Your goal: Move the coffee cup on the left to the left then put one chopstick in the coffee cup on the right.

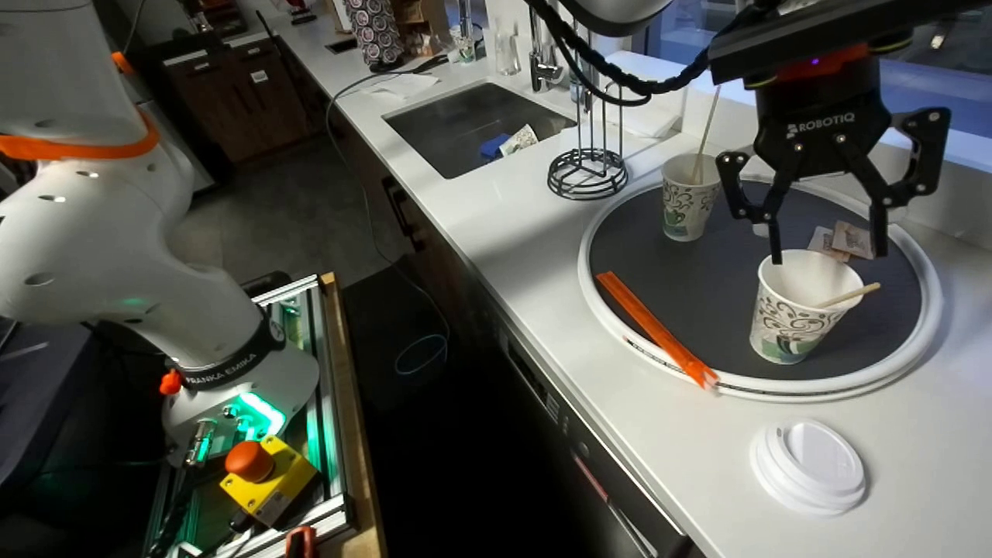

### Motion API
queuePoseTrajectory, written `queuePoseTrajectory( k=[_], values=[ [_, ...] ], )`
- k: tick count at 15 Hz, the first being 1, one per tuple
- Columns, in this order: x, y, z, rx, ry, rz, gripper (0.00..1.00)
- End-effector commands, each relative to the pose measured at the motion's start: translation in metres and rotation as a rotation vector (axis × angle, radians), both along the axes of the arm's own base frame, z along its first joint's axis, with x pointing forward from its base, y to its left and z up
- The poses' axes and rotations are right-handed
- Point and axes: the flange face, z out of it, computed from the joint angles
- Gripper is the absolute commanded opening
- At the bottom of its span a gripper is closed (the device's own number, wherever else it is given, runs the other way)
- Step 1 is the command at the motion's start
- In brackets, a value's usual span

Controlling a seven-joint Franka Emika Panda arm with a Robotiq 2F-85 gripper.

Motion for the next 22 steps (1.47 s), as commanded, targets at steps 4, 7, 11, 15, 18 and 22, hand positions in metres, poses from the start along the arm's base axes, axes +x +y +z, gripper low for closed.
queuePoseTrajectory(
  k=[4,7,11,15,18,22],
  values=[
    [0.007,0.017,0.018,0.147,-0.108,-0.143,1.0],
    [0.001,0.031,0.028,0.216,-0.186,-0.27,1.0],
    [-0.016,0.042,0.038,0.265,-0.271,-0.457,1.0],
    [-0.041,0.048,0.036,0.309,-0.344,-0.649,1.0],
    [-0.061,0.054,0.03,0.343,-0.393,-0.795,1.0],
    [-0.081,0.056,0.03,0.412,-0.504,-0.943,1.0]
  ],
)
